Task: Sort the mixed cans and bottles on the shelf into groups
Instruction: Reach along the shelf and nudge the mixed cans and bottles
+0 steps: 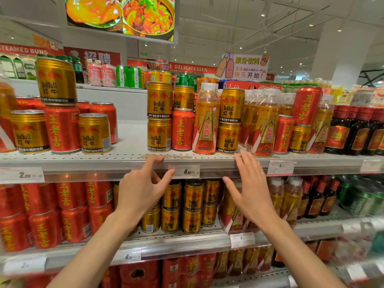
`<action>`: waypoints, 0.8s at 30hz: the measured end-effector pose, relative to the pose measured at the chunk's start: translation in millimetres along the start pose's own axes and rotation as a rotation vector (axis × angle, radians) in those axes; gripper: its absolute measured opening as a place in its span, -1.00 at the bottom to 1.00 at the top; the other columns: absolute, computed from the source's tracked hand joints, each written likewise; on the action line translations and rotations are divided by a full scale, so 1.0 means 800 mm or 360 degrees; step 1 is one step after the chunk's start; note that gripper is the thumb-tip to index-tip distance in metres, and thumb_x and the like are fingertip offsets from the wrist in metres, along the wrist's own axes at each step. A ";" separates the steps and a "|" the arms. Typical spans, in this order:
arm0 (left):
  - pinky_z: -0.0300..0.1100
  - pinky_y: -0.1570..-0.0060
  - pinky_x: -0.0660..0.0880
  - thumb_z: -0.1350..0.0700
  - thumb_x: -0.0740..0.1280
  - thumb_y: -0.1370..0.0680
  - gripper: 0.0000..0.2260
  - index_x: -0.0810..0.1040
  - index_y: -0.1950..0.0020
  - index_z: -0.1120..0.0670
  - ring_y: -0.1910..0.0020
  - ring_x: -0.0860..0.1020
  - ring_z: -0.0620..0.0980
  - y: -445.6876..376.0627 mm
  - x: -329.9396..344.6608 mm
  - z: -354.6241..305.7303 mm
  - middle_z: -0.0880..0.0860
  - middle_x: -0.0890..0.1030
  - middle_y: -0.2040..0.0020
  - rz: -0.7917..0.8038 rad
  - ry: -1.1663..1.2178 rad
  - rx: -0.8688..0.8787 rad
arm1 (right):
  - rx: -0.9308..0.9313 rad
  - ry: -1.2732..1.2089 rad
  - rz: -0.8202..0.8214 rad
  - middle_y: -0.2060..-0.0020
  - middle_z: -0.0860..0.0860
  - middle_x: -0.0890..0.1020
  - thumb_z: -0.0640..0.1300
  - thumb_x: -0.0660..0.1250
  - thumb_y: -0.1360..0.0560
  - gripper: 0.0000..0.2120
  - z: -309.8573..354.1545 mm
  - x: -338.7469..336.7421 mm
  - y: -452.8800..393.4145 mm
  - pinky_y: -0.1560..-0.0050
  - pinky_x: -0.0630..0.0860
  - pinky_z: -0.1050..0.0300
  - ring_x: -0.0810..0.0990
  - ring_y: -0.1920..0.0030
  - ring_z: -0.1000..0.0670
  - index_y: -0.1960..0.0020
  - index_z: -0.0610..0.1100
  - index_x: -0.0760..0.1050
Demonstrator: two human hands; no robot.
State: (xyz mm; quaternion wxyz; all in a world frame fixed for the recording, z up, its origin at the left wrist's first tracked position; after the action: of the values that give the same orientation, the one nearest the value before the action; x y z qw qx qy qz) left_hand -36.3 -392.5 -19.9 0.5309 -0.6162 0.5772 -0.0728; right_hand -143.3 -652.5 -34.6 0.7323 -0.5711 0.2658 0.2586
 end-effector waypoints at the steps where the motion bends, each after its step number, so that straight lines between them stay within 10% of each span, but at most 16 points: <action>1: -0.02 0.25 0.65 -0.25 0.35 -0.54 -0.57 0.50 -0.34 -0.10 0.43 0.63 -0.06 0.004 0.000 -0.003 -0.15 0.61 0.44 -0.0019 -0.0030 0.0005 | -0.0025 -0.0019 0.0009 -0.65 0.04 -0.01 0.17 0.19 -0.64 -0.30 -0.002 0.001 0.010 -0.60 -0.03 -0.04 -0.13 -0.63 0.06 -0.65 -0.06 0.01; 4: -0.07 0.35 0.62 -0.11 0.42 -0.56 -0.52 0.49 -0.46 -0.05 0.47 0.60 -0.05 0.020 0.005 -0.013 -0.17 0.58 0.43 -0.0042 -0.0057 -0.0019 | -0.0013 -0.0154 0.0064 -0.65 0.09 -0.09 0.15 0.21 -0.63 -0.34 -0.005 0.002 0.039 -0.56 0.02 -0.02 -0.14 -0.63 0.06 -0.64 -0.02 0.09; 7: -0.17 0.43 0.55 -0.03 0.47 -0.55 -0.58 0.56 -0.39 0.00 0.46 0.57 -0.13 0.053 0.028 -0.025 -0.20 0.60 0.34 0.0055 0.0002 0.0096 | 0.0013 -0.0313 0.0161 -0.61 0.10 0.13 0.13 0.23 -0.62 -0.48 -0.017 0.007 0.080 -0.46 0.34 -0.02 0.33 -0.51 0.00 -0.54 0.02 0.31; 13: -0.16 -0.21 0.54 -0.22 0.30 -0.61 -0.60 0.44 -0.43 -0.18 -0.21 0.56 -0.19 0.099 0.088 -0.059 -0.23 0.59 -0.17 0.0990 0.0070 0.0081 | 0.0181 -0.0350 0.0992 -0.31 0.25 0.48 0.21 0.20 -0.61 -0.56 -0.080 0.013 0.125 -0.15 0.53 0.26 0.52 -0.11 0.29 -0.47 0.17 0.34; 16: -0.19 -0.22 0.52 -0.24 0.30 -0.60 -0.59 0.45 -0.43 -0.19 -0.21 0.56 -0.21 0.093 0.112 -0.083 -0.24 0.61 -0.18 0.1170 0.0060 0.0010 | 0.0177 -0.0295 0.1249 -0.17 0.29 0.56 0.21 0.23 -0.61 -0.61 -0.119 0.001 0.115 0.13 0.45 0.40 0.54 0.12 0.33 -0.41 0.15 0.44; 24: -0.28 -0.06 0.54 -0.21 0.32 -0.61 -0.65 0.49 -0.38 -0.18 -0.02 0.59 -0.26 0.053 0.182 -0.205 -0.29 0.61 -0.01 0.1031 0.0065 -0.0098 | 0.0059 -0.0251 0.1076 -0.15 0.24 0.62 0.18 0.24 -0.61 -0.70 -0.238 -0.063 0.064 -0.13 0.52 0.22 0.56 -0.14 0.19 -0.28 0.14 0.54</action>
State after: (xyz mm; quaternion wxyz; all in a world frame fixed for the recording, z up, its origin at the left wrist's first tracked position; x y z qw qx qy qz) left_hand -131.7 -591.2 -57.5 0.4958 -0.4146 0.7558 0.1051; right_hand -232.8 -830.9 -75.5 0.6337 -0.4157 0.3873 0.5250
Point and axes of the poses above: each hand's wrist, its own y-axis away from the middle knuckle, its own x-axis out of the palm, z = x × y, the point moved 1 cm from there along -y, towards the middle knuckle
